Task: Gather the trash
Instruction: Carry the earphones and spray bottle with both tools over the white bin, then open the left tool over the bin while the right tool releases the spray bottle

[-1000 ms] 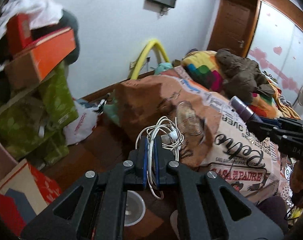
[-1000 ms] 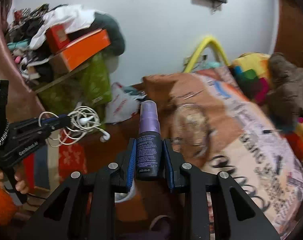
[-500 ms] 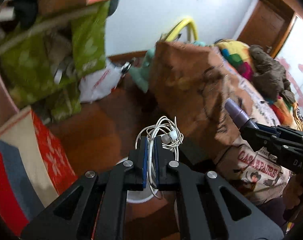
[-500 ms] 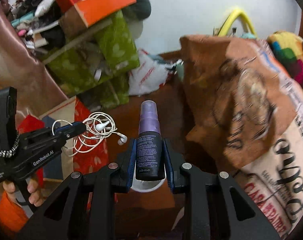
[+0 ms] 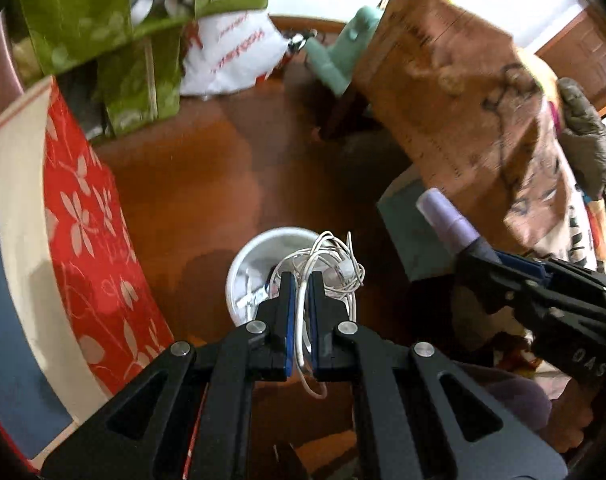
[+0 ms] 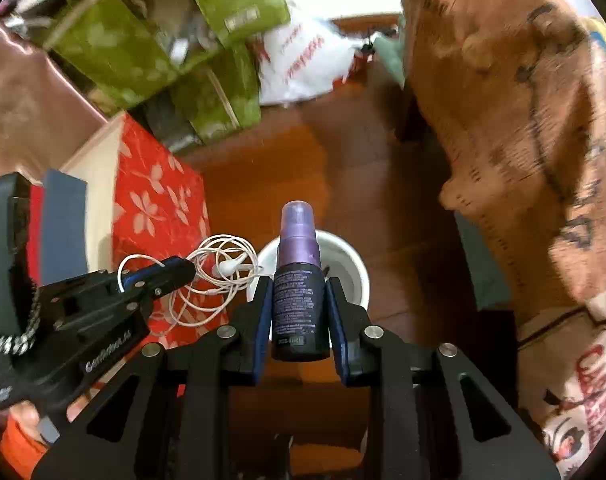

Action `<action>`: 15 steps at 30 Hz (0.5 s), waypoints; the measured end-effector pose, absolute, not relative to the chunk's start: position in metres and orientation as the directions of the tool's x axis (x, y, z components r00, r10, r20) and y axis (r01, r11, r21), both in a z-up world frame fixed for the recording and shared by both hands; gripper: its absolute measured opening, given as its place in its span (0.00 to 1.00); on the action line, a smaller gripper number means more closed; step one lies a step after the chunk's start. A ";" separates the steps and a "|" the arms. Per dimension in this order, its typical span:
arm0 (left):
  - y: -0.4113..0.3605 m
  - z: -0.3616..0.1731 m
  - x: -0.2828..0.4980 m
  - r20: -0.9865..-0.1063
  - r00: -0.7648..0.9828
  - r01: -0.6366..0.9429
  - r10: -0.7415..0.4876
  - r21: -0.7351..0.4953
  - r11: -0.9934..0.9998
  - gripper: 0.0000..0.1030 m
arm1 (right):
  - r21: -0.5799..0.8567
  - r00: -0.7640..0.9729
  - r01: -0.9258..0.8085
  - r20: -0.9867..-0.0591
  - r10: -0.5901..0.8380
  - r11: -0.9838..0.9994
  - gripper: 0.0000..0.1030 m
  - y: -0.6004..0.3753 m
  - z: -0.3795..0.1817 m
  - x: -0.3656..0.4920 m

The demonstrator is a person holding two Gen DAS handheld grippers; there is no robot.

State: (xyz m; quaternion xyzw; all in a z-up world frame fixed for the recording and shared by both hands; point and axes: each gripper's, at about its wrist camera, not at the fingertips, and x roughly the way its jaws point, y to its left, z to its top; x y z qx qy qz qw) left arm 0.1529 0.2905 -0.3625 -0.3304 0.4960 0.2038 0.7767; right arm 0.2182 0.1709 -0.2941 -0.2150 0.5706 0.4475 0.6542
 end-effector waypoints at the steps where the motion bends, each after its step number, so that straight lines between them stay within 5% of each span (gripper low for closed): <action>1: 0.290 -0.368 0.154 -0.909 0.416 -0.648 -0.017 -0.310 0.696 0.05 | 0.230 -0.068 -0.835 -0.945 0.320 0.501 0.23 0.175 -0.305 0.218; 15: 0.296 -0.460 0.166 -0.950 0.298 -0.739 -0.089 -0.289 0.608 0.05 | 0.253 -0.220 -0.818 -0.967 0.126 0.517 0.23 0.193 -0.401 0.230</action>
